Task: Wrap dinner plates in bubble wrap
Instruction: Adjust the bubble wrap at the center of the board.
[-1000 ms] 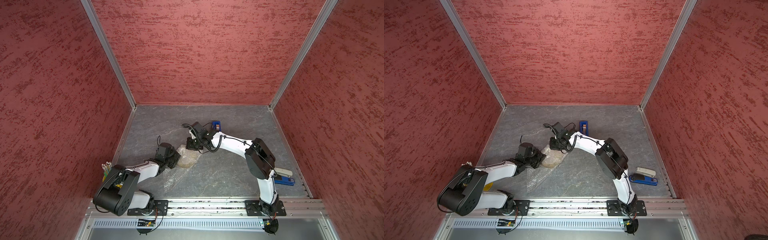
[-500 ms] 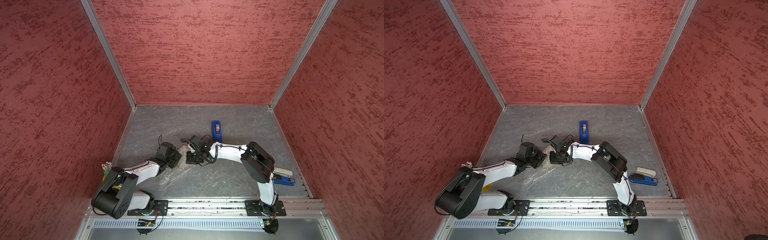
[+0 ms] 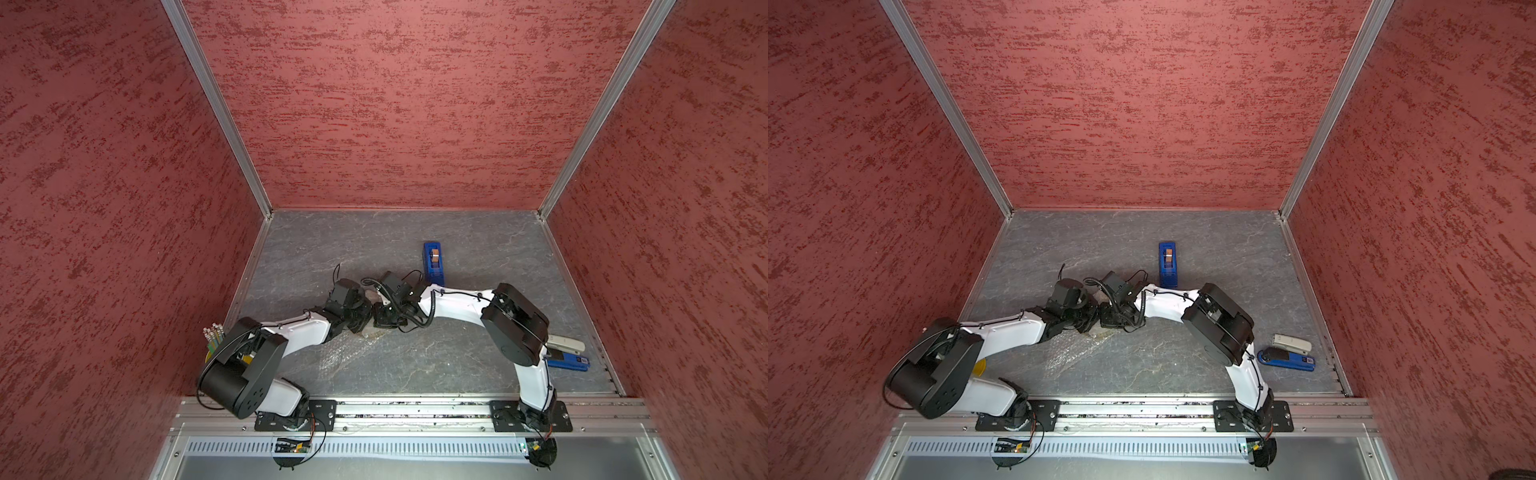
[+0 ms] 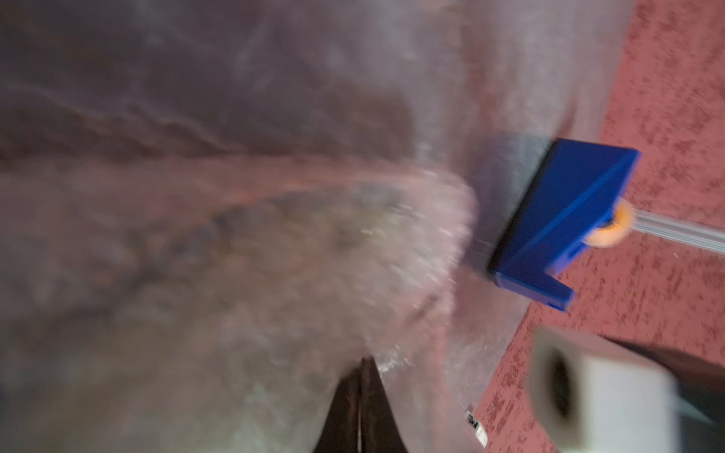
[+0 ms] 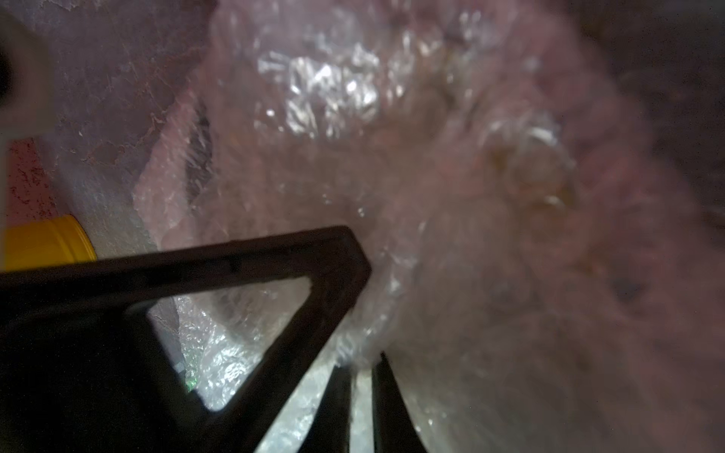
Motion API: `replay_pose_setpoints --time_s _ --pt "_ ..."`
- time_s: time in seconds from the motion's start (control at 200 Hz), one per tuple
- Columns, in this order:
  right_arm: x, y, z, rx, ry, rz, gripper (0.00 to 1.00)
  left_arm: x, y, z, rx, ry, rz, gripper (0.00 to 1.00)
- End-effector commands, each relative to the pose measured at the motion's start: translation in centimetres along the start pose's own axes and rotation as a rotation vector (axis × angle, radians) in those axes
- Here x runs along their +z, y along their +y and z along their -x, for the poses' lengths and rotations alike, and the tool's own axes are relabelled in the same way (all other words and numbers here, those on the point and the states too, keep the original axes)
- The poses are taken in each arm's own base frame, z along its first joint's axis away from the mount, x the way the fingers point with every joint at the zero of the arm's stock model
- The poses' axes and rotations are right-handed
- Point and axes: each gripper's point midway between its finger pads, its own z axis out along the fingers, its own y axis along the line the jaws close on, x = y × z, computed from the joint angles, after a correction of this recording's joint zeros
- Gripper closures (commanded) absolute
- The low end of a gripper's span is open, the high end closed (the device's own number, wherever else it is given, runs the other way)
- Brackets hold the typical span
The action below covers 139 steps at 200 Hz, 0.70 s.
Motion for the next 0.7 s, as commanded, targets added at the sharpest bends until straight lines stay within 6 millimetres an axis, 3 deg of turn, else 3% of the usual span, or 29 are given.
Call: replay_pose_setpoints --time_s 0.0,0.07,0.18,0.301,0.481,0.691 --pt "0.3 -1.5 -0.3 0.022 -0.014 -0.034 0.86 0.6 2.1 0.2 -0.047 0.007 0.033 0.96" --pt "-0.8 -0.8 0.0 0.014 -0.036 -0.016 0.82 0.7 3.0 0.5 -0.058 0.004 0.053 0.97" --pt "-3.5 -0.1 0.0 0.0 -0.08 -0.007 0.68 0.3 4.0 1.0 -0.063 -0.013 0.073 0.98" --pt "-5.2 0.2 -1.3 -0.033 -0.085 0.022 0.59 0.1 4.3 1.4 -0.065 -0.023 0.075 0.98" --pt "-2.9 -0.5 -4.3 -0.036 0.018 0.052 0.57 0.1 3.6 1.7 -0.065 -0.024 0.059 0.98" --pt "-0.6 0.0 -3.7 -0.016 0.039 0.061 0.59 0.0 2.9 2.1 -0.052 -0.03 0.057 0.98"
